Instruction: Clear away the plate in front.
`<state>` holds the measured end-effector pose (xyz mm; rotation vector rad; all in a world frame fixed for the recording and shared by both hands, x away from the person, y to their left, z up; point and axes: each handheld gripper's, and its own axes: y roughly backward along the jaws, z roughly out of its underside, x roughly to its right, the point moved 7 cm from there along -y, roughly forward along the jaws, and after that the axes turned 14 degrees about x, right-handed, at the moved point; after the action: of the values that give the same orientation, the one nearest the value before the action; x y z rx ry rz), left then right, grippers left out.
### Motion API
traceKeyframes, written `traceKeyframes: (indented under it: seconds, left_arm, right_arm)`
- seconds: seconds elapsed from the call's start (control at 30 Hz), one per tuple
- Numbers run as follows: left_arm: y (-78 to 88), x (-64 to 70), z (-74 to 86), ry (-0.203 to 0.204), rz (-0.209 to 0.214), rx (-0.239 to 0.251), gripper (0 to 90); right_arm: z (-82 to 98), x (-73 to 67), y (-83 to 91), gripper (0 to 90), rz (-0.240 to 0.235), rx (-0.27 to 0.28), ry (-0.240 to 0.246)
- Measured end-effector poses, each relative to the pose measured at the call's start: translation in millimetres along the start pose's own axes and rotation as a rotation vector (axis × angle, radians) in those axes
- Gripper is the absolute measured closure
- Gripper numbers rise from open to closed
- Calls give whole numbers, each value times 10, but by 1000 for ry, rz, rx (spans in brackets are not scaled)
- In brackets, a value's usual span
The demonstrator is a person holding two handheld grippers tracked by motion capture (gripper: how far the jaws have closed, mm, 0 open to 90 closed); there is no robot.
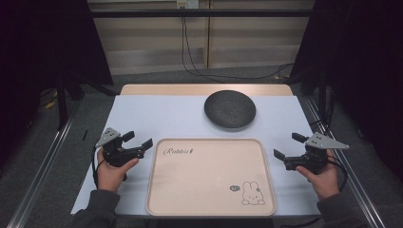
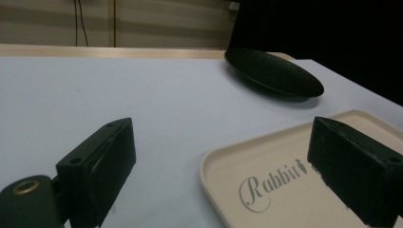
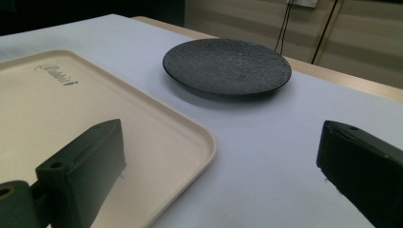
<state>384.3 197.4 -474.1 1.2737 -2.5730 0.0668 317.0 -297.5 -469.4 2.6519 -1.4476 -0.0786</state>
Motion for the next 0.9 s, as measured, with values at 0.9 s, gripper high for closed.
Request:
traceKeyframes:
  seconds: [0.9]
  left_arm:
    - [-1154, 329, -43, 186, 35, -44, 92]
  right_arm:
    - [-27, 10, 26, 19, -14, 26, 2]
